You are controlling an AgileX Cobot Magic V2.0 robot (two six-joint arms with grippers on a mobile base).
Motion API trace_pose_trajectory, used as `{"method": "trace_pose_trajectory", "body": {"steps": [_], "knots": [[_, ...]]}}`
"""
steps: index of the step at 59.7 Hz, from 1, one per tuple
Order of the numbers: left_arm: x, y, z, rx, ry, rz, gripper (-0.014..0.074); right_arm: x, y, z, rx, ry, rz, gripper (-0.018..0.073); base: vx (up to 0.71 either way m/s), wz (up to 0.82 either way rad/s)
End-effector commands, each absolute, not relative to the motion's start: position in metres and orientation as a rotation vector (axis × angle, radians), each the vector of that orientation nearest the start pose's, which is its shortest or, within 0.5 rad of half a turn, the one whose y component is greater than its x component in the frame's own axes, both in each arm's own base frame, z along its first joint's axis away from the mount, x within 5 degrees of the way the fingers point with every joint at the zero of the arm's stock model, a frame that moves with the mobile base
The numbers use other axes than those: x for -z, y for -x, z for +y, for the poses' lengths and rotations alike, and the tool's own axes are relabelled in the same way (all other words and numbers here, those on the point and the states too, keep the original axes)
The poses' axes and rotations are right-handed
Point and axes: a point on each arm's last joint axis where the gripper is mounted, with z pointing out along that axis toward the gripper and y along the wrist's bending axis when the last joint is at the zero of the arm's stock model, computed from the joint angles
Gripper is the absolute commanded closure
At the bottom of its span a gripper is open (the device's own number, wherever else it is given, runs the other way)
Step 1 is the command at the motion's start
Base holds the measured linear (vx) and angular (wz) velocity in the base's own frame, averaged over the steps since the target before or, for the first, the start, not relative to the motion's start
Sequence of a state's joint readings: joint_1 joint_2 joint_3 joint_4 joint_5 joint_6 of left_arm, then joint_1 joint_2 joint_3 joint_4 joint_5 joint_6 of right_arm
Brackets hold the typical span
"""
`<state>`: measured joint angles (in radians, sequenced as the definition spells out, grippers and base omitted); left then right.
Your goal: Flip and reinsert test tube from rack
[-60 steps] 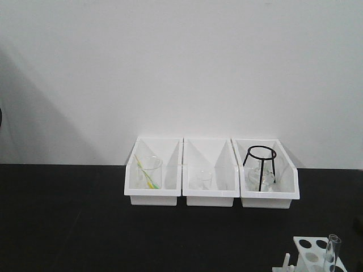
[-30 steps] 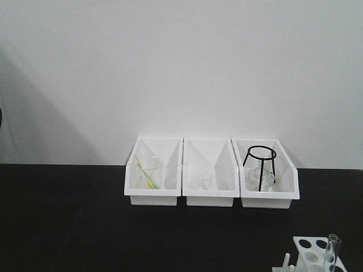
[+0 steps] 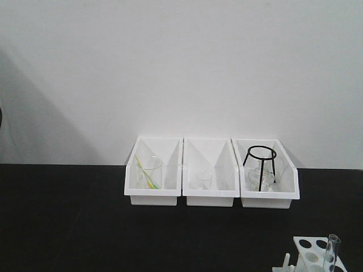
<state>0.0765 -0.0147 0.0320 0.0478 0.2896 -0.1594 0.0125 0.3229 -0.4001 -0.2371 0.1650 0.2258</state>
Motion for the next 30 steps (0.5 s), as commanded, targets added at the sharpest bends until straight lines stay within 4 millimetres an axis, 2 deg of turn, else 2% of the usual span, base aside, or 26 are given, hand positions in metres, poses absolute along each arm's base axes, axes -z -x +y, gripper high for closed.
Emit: {"method": "trace_pose_trajectory", "body": {"steps": [1,12,21,30], "knots": [[-0.186,-0.055,0.005,0.027,0.163,1.682,0.0603,-0.311,-0.067,-0.001,0.007,0.0,1.442,0.0326,0.0,0.0],[-0.186,-0.055,0.005,0.027,0.163,1.682,0.0603,-0.254,-0.055,0.0,-0.012,-0.009,1.468,0.0575,0.0,0.0],[-0.186,-0.055,0.005,0.027,0.163,1.682,0.0603,-0.227,-0.051,0.0,0.072,0.07,1.466,0.0572,0.0,0.0],[-0.186,-0.055,0.005,0.027,0.163,1.682,0.0603,-0.207,-0.055,0.001,0.064,0.078,1.478,0.0569,0.0,0.0]]}}
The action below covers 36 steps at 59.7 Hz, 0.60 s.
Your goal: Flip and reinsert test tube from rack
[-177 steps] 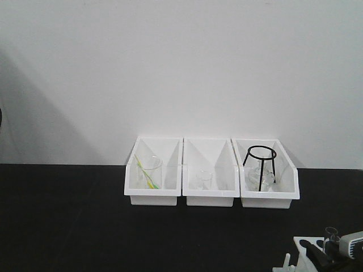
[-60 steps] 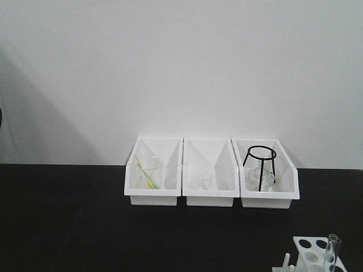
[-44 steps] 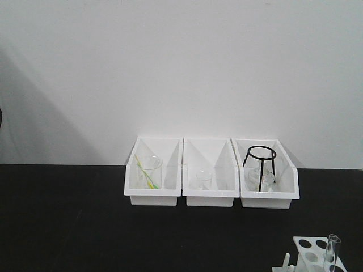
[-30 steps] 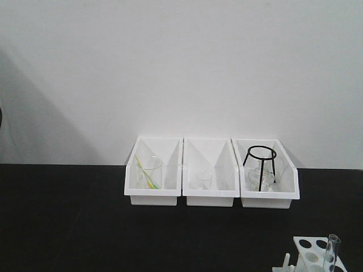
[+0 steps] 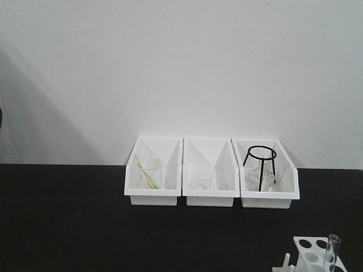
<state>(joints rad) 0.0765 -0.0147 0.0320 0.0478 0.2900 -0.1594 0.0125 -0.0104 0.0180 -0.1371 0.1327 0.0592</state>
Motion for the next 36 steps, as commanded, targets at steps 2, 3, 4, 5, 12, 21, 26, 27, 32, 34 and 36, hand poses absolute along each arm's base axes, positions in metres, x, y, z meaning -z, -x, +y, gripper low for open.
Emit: {"method": "trace_pose_trajectory", "body": {"steps": [2,3,4,5,12,21,26,27,32,34,36], "knots": [[-0.1856,-0.0549,0.0046,0.027,0.163,1.682,0.0603,-0.2045,-0.0558,0.001,0.061,0.078,1.473,0.0568,0.0,0.0],[-0.1856,-0.0549,0.0046,0.027,0.163,1.682,0.0603,-0.2039,-0.0559,0.0009,0.062,0.078,1.48,0.0568,0.0,0.0],[-0.1856,-0.0549,0.0046,0.027,0.163,1.682,0.0603,-0.2051,-0.0557,0.0008,0.062,0.077,1.478,0.0568,0.0,0.0],[-0.1856,-0.0549,0.0046,0.027,0.163,1.682,0.0603,-0.2048,-0.0559,0.0008,0.062,0.077,1.481,0.0568,0.0,0.0],[-0.1856,-0.0549,0.0046,0.027,0.163,1.682,0.0603,-0.2052,-0.0558,0.0008,0.065,0.079,1.477,0.0568,0.0,0.0],[-0.1856,-0.0549,0.0046,0.027,0.163,1.682,0.0603,-0.2052,-0.0558,0.0008,0.065,0.079,1.477,0.0568,0.0,0.0],[-0.1856,-0.0549,0.0046,0.027,0.163,1.682,0.0603,-0.2052,-0.0558,0.0008,0.065,0.079,1.477,0.0568,0.0,0.0],[-0.1856,-0.0549,0.0046,0.027,0.163,1.682,0.0603,-0.2052,-0.0558,0.0008,0.065,0.079,1.477,0.0568,0.0,0.0],[-0.1856,-0.0549,0.0046,0.027,0.163,1.682,0.0603,-0.2052,-0.0558,0.0008,0.065,0.079,1.477,0.0568,0.0,0.0],[-0.1856,-0.0549,0.0046,0.027,0.163,1.682,0.0603,-0.2052,-0.0558,0.0008,0.065,0.079,1.477,0.0568,0.0,0.0],[-0.1856,-0.0549,0.0046,0.027,0.163,1.682,0.0603,-0.2052,-0.0558,0.0008,0.065,0.079,1.477,0.0568,0.0,0.0]]}}
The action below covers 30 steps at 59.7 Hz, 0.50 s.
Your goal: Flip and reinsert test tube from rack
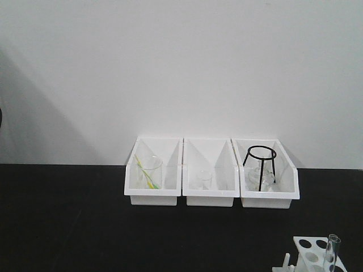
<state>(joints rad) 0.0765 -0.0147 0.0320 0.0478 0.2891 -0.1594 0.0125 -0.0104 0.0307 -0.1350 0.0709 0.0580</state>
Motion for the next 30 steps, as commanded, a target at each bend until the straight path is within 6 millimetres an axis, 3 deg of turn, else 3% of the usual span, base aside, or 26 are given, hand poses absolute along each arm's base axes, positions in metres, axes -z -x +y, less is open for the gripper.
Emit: {"method": "trace_pose_trajectory", "body": {"steps": [1,30], "knots": [[-0.1856,-0.0549,0.0046,0.027,0.163,1.682,0.0603,-0.2052,-0.0558,0.0008,0.065,0.079,1.477,0.0568,0.0,0.0],[-0.1856,-0.0549,0.0046,0.027,0.163,1.682,0.0603,-0.2047,-0.0559,0.0007,0.066,0.079,1.482,0.0568,0.0,0.0]]}}
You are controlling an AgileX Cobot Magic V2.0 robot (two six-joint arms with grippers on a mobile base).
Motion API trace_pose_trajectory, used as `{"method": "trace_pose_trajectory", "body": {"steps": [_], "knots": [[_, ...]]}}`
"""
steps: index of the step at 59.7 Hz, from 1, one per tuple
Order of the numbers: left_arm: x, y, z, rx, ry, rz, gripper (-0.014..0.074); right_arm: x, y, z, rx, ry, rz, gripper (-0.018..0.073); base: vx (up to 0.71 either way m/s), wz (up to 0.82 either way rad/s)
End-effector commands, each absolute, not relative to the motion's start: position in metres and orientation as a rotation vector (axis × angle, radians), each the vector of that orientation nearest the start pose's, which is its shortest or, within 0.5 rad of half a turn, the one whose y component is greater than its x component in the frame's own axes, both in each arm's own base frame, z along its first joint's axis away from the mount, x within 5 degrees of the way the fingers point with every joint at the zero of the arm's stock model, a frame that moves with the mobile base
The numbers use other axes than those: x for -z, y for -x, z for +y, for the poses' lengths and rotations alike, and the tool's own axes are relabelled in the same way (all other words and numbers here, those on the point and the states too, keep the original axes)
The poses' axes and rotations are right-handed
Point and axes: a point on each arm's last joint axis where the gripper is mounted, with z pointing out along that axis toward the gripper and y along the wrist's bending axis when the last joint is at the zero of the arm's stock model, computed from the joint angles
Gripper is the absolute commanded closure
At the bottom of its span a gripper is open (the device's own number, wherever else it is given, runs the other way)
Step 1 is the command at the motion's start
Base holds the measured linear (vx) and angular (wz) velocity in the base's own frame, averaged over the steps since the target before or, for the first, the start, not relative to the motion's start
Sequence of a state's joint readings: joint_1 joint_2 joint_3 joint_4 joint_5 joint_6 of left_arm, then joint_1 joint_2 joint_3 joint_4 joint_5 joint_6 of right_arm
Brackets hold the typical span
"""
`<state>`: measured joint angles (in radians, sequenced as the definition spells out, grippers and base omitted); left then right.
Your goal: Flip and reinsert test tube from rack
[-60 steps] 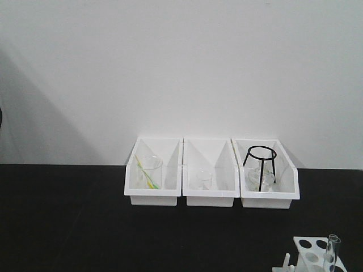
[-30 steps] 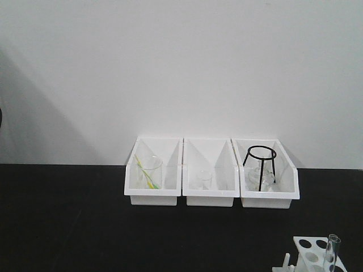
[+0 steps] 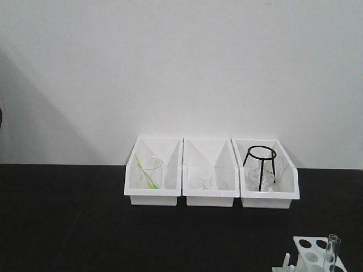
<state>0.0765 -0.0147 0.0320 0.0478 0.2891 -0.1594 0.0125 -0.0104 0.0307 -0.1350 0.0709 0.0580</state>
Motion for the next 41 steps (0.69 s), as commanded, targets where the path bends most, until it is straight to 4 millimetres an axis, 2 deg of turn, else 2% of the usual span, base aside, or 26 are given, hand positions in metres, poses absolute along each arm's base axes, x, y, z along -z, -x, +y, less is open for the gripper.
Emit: {"method": "trace_pose_trajectory", "body": {"steps": [1,41], "knots": [[-0.1856,-0.0549,0.0046,0.027,0.163,1.682,0.0603,-0.2047,-0.0559,0.0007,0.066,0.079,1.482,0.0568,0.0,0.0],[-0.1856,-0.0549,0.0046,0.027,0.163,1.682,0.0603,-0.2047,-0.0559,0.0007,0.066,0.079,1.482,0.0568,0.0,0.0]]}}
